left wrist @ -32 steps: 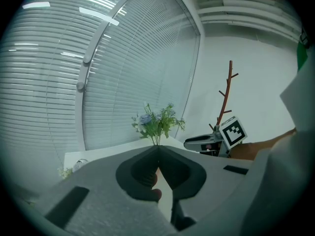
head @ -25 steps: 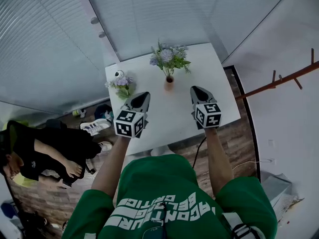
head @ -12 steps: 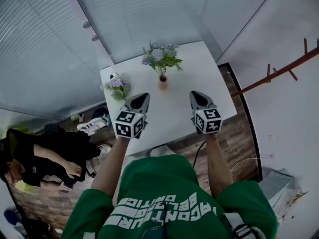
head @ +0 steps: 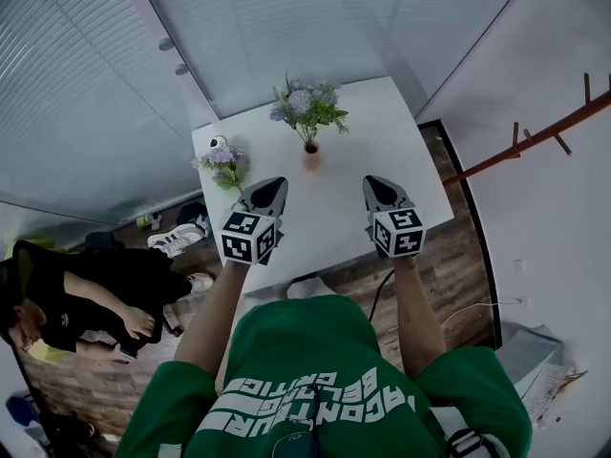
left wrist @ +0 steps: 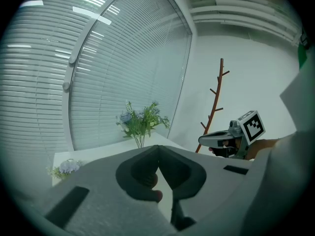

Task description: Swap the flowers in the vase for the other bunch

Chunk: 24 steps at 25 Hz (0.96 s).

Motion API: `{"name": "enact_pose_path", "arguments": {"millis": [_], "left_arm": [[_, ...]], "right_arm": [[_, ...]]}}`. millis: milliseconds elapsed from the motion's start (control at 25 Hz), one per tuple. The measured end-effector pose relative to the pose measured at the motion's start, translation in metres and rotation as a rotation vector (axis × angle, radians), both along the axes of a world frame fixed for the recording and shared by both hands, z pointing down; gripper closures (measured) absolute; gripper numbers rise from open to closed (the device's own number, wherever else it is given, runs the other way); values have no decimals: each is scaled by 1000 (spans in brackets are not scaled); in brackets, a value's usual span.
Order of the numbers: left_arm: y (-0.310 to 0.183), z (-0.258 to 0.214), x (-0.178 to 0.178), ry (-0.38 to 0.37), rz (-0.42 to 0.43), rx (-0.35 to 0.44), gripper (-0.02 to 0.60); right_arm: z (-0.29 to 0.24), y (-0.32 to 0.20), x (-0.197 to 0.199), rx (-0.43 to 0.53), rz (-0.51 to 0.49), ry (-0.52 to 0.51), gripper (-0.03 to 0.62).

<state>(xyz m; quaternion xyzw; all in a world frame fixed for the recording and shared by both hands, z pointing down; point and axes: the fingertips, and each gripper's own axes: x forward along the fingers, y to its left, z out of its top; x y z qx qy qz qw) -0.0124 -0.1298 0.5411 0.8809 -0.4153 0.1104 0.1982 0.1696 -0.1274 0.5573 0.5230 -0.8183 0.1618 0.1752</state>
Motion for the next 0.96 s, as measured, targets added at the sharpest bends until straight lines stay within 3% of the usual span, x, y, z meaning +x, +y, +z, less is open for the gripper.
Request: {"name": "enact_pose_path", "arguments": {"millis": [960], "left_arm": [[3, -4, -7, 18, -19, -6, 574]], "right_arm": [[9, 6, -3, -22, -17, 12, 580]]}}
